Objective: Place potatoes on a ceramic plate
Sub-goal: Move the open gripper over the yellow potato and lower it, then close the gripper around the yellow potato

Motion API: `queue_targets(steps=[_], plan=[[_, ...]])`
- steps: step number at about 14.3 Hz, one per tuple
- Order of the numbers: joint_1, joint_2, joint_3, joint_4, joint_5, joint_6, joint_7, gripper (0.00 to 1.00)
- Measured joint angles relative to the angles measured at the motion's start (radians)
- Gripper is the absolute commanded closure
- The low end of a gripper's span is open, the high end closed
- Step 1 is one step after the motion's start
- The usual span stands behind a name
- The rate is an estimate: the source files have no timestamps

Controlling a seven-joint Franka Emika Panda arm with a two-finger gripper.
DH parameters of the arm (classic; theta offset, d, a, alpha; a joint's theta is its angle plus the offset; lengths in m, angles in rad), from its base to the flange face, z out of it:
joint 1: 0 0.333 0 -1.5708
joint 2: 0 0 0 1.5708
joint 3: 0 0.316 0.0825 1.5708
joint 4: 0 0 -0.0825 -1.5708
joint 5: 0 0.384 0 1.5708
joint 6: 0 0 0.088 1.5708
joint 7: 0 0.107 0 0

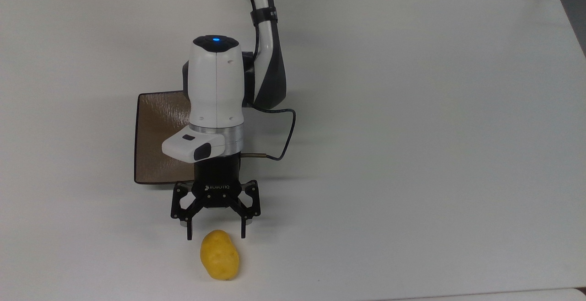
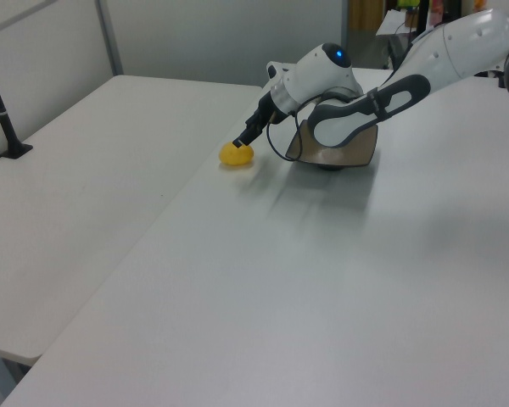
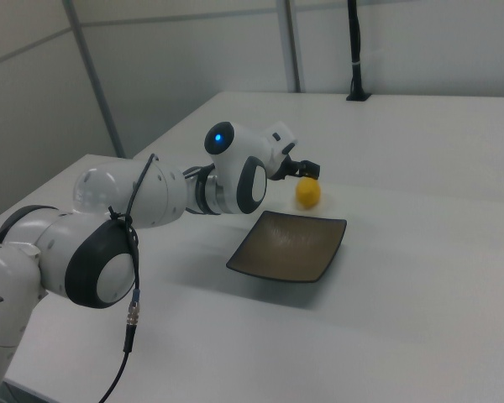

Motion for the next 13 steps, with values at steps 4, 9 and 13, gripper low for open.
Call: queue_targets(steps=[4,9,13], plan=[[0.0,0.049,-0.007,0.054,0.0,0.005,-0.004,0.0],[0.0,0.1,-0.007,0.083,-0.001,0.027,-0.01,0.0],[0.0,0.119,-0.007,0.091,-0.002,0.028,-0.034,0.24]])
